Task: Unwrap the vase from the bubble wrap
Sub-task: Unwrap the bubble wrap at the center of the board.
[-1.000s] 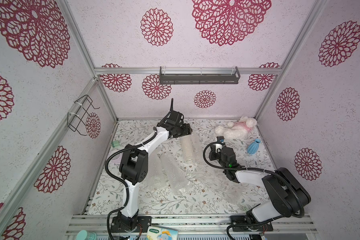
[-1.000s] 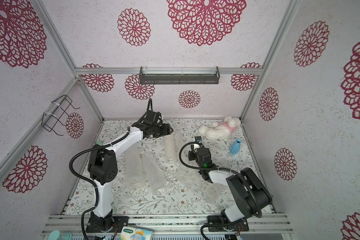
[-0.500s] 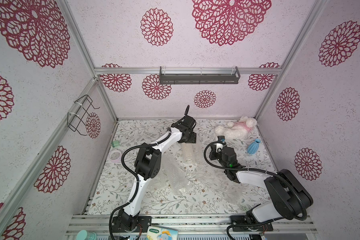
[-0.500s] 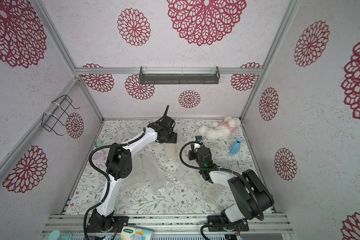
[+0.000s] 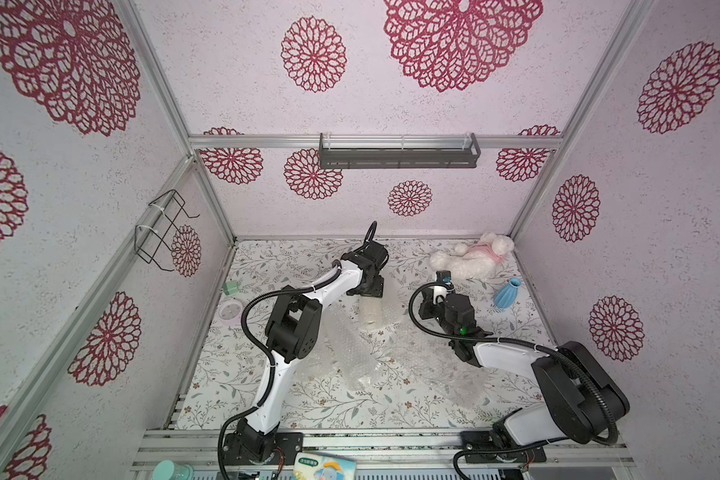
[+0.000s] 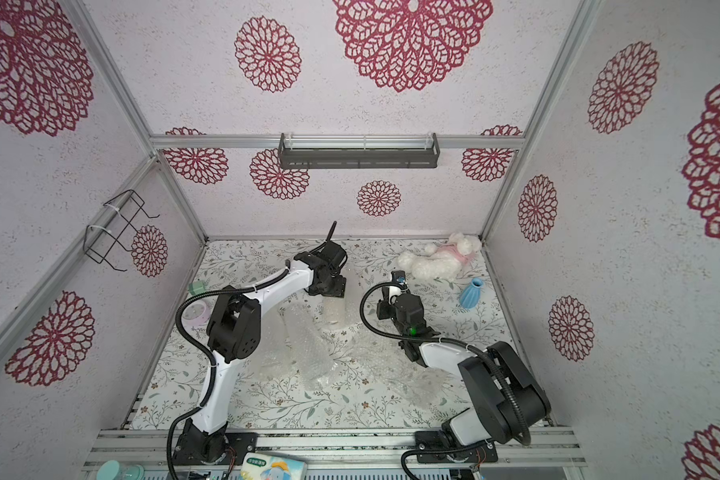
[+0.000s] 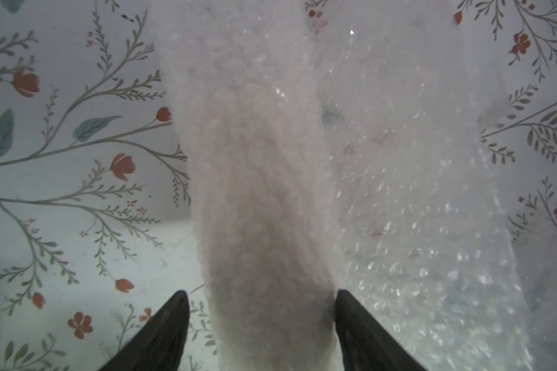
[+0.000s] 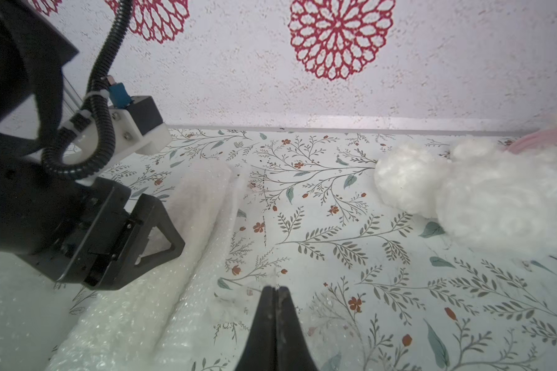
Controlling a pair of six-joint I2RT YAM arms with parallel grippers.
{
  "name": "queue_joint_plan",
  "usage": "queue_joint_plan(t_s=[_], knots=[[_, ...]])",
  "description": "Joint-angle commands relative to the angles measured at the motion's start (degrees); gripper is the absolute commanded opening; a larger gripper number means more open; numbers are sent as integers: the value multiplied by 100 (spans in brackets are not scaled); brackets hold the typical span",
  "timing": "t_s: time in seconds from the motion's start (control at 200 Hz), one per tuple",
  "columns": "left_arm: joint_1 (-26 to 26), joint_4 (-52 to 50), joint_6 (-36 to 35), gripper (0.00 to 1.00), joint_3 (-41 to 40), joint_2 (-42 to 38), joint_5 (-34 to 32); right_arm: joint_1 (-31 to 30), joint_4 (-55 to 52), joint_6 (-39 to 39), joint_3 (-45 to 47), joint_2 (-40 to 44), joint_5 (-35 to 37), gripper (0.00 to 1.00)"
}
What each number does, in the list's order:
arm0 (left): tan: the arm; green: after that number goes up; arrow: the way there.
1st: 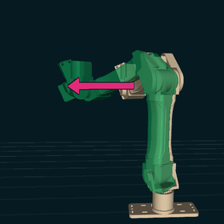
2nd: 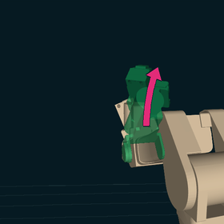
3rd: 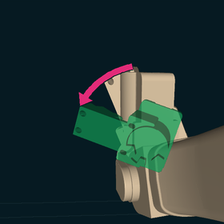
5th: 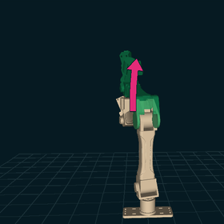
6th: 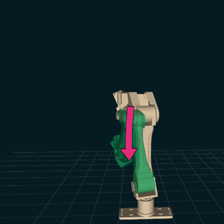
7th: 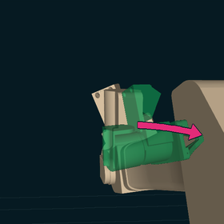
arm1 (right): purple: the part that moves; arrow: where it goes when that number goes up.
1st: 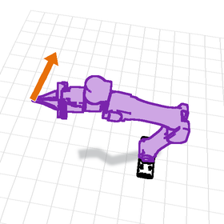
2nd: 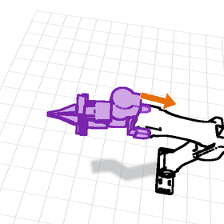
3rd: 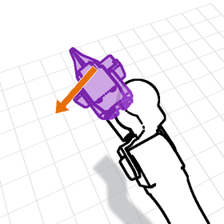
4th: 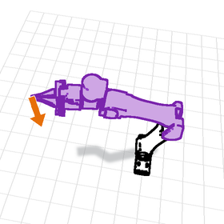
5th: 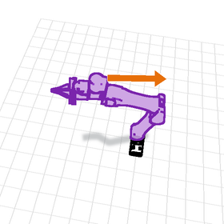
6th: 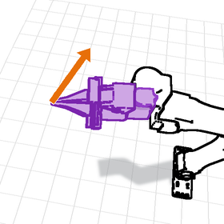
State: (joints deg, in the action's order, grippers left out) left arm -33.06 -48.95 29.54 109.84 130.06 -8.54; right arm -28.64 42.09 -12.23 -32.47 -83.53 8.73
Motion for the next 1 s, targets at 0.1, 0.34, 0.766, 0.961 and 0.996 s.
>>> queue_joint_plan(t_s=[0.1, 0.34, 0.766, 0.961, 0.996], knots=[[349, -69, 45, 74, -719, -638, -132, 41, 92, 44, -14, 290, 155, 0], [629, 18, 129, 74, -1103, -903, 24, 39, -68, 77, 39, 436, 242, 0], [1159, 218, 357, 74, -1710, -1650, 179, 43, -415, 125, 21, 640, 325, 0], [1342, 662, 654, 74, -2089, -2261, 585, 36, -468, 105, 73, 730, 305, 0], [1338, 761, 734, 74, -2123, -2315, 636, 38, -474, 103, 74, 749, 300, 0]])
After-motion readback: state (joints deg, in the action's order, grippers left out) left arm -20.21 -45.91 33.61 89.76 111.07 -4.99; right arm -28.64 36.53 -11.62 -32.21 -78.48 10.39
